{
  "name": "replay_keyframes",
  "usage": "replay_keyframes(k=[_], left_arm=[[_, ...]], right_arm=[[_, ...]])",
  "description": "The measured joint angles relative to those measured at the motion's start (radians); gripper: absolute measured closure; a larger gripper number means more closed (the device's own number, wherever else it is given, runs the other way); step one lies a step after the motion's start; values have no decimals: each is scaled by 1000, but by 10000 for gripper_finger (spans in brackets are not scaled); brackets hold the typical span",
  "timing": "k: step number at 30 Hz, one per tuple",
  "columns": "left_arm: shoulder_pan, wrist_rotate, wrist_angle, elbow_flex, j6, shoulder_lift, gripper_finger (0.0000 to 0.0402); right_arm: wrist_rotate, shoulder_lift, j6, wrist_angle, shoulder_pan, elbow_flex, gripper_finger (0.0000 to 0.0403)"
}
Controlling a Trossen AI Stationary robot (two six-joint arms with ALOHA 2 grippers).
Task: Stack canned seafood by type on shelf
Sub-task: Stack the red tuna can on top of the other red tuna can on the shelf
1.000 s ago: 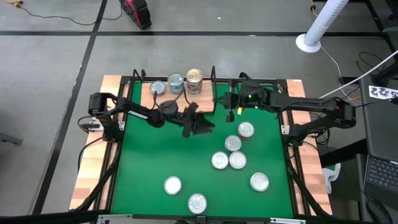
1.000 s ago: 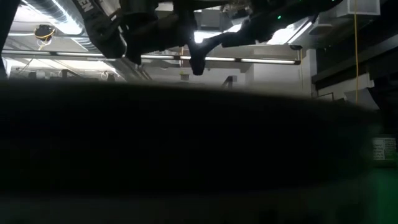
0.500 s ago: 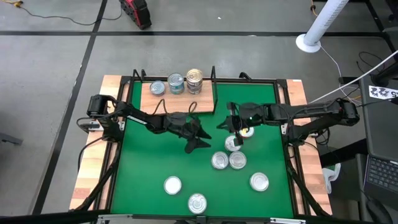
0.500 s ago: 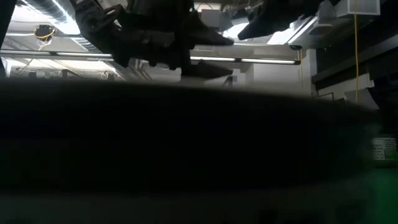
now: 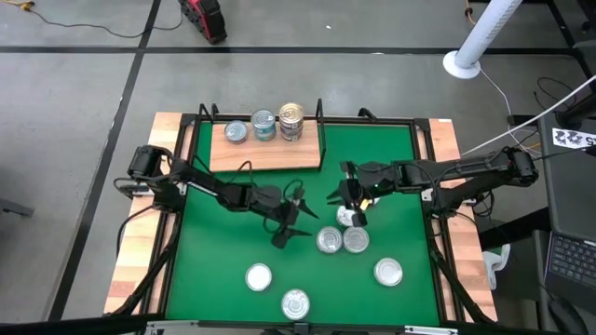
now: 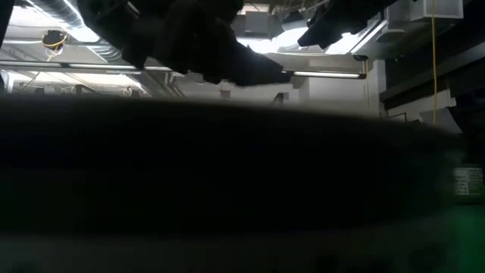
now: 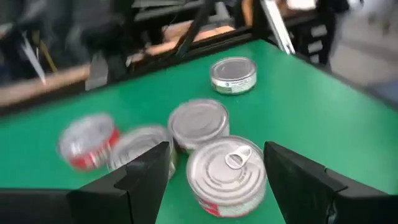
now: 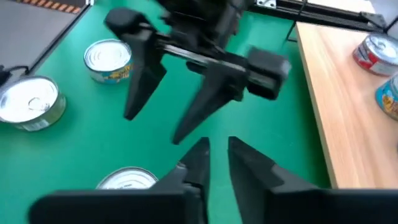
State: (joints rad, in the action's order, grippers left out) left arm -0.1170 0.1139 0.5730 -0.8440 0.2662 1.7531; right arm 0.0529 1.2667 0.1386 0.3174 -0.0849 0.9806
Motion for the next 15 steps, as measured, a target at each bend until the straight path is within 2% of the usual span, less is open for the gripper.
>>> replay_keyframes(k=[7,15], left_arm=[[-14,-11,-116,-92,299,23,147],[-21,-2,-122,-141,595,144,171]], right_arm=[[-26,0,-23,-9,0,0,267],[-26,0,-23,-7,0,0,242]])
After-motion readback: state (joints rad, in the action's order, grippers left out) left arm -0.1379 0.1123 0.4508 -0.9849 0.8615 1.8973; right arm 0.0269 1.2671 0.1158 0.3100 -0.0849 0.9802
